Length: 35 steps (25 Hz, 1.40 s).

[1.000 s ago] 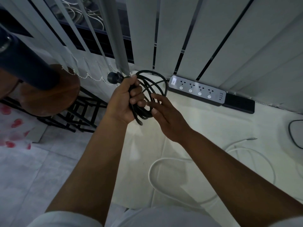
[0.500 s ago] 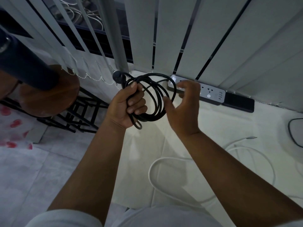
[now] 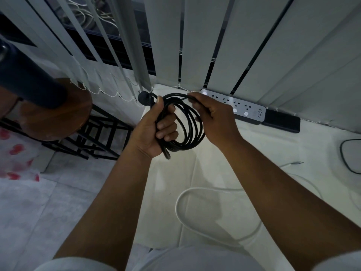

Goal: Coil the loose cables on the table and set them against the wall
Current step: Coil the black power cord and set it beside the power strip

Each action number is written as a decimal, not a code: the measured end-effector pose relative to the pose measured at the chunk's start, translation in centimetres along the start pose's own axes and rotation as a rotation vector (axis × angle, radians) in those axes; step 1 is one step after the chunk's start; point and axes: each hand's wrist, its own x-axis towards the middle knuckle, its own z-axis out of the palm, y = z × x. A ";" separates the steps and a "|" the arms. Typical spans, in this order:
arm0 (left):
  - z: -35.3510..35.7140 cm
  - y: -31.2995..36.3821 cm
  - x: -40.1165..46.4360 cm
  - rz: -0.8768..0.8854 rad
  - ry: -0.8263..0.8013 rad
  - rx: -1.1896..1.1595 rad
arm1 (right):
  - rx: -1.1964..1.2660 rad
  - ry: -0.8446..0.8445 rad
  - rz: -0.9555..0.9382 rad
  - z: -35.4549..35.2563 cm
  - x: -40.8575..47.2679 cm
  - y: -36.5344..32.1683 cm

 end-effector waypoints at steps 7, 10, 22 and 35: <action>0.9 0.3 0.0 -0.022 0.031 0.028 | 0.233 -0.155 0.166 -0.3 0.5 0.7; 0.7 0.2 -0.1 -0.038 -0.015 0.038 | 0.327 -0.186 0.208 -0.3 0.4 0.9; 1.5 1.3 0.5 0.016 0.204 0.019 | 0.262 0.006 0.316 1.2 0.5 2.1; 2.9 5.3 -1.9 0.172 0.062 -0.056 | -0.525 -0.788 -0.161 7.0 -1.1 3.9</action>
